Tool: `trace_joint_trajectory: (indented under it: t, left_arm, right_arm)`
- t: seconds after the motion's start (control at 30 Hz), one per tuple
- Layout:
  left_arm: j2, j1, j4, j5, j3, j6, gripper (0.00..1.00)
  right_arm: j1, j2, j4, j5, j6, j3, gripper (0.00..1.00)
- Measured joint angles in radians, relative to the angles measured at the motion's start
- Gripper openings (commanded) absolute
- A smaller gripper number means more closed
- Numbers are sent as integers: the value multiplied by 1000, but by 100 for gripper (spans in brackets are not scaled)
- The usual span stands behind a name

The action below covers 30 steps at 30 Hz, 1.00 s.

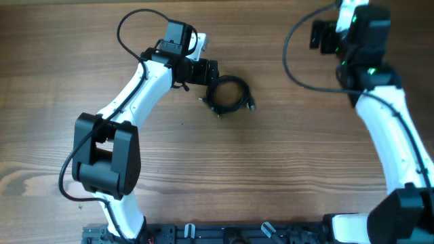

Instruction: Untangle cables

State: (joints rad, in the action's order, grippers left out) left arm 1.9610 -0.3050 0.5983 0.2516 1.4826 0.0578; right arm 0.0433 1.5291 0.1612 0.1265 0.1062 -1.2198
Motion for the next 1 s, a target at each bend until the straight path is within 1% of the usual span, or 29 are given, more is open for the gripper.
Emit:
trace_joint_trajectory:
  t: [0.1, 0.2, 0.23, 0.27, 0.37, 0.57, 0.7, 0.9, 1.0]
  left_arm:
    - [0, 0, 0, 0, 0, -2, 89]
    - [0, 0, 0, 0, 0, -4, 89]
    - [0, 0, 0, 0, 0, -4, 90]
    - [0, 0, 0, 0, 0, -4, 100]
    - [0, 0, 0, 0, 0, -10, 100]
    - [0, 0, -4, -7, 0, -11, 100]
    - [0, 0, -7, -7, 0, -13, 99]
    - [0, -2, 18, 58, 0, -65, 96]
    - [0, -2, 31, 73, 0, -78, 93]
  right_arm:
    - [7, -63, -37, 6, 0, 68, 100]
    - [8, -126, -50, 12, -8, 76, 100]
    - [8, -139, -51, 12, -13, 75, 100]
    - [8, -155, -51, 12, -15, 75, 100]
    - [16, -157, -51, 13, -16, 81, 100]
    - [42, -156, -51, 13, -19, 105, 100]
    - [44, -157, -52, 13, -49, 105, 100]
    - [44, -157, -53, 13, -61, 105, 100]
    - [44, -157, -34, 13, -75, 105, 100]
